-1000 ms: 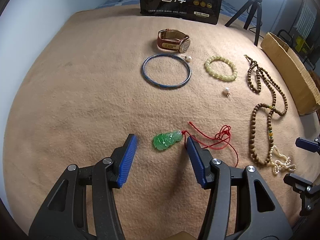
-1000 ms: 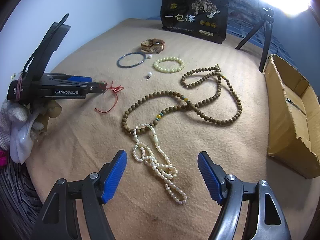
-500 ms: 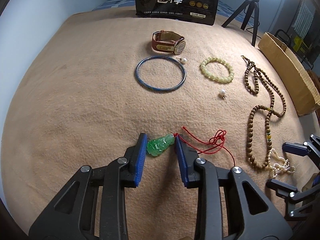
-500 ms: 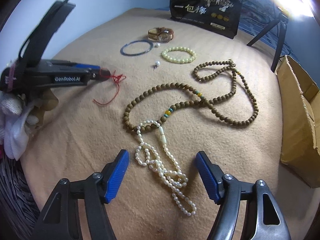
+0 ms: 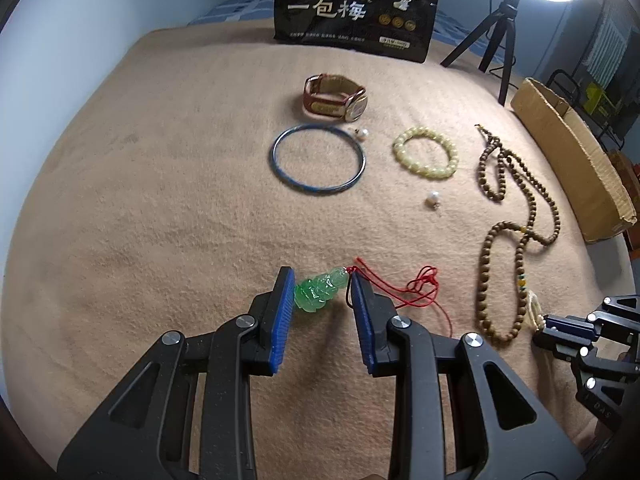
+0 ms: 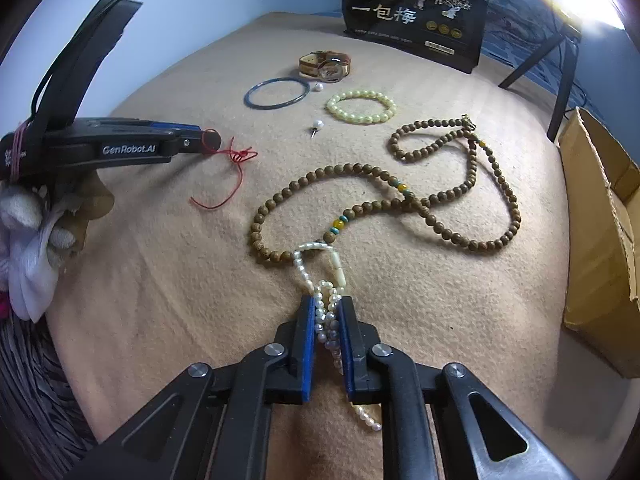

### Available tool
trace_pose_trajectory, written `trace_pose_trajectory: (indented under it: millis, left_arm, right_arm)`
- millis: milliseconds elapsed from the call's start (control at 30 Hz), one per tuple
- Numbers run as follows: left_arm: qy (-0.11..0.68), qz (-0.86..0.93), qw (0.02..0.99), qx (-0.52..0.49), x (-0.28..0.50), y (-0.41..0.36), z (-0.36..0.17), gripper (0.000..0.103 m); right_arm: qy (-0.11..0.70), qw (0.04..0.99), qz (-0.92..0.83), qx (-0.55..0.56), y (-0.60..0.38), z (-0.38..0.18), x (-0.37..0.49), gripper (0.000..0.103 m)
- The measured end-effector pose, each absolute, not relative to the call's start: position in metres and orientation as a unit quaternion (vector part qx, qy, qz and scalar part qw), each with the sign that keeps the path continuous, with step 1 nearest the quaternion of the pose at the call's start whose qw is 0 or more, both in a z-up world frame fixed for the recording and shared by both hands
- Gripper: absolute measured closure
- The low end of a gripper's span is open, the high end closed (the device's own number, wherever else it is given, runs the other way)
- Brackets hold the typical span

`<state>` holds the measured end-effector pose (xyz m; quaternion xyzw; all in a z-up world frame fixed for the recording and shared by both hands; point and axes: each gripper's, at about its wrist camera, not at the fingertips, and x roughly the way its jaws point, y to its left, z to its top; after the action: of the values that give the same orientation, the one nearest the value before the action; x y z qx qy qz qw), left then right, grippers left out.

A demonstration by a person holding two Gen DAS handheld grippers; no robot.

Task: Organize jewelry
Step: 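Carry the jade pendant and pearl necklace with both tools into the cardboard box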

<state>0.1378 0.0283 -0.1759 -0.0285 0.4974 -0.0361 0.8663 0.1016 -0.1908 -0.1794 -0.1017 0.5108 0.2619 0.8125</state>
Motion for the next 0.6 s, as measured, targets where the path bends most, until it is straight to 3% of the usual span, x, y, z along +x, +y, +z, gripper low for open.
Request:
trace_pose_trajectory:
  millis: [600]
  left_arm:
    - [0.452,-0.050,0.890,-0.033,0.120,0.019,-0.130,0.074]
  right_arm:
    - [0.458,0.855,0.240,-0.042,-0.219,-0.127,0.096,0.099]
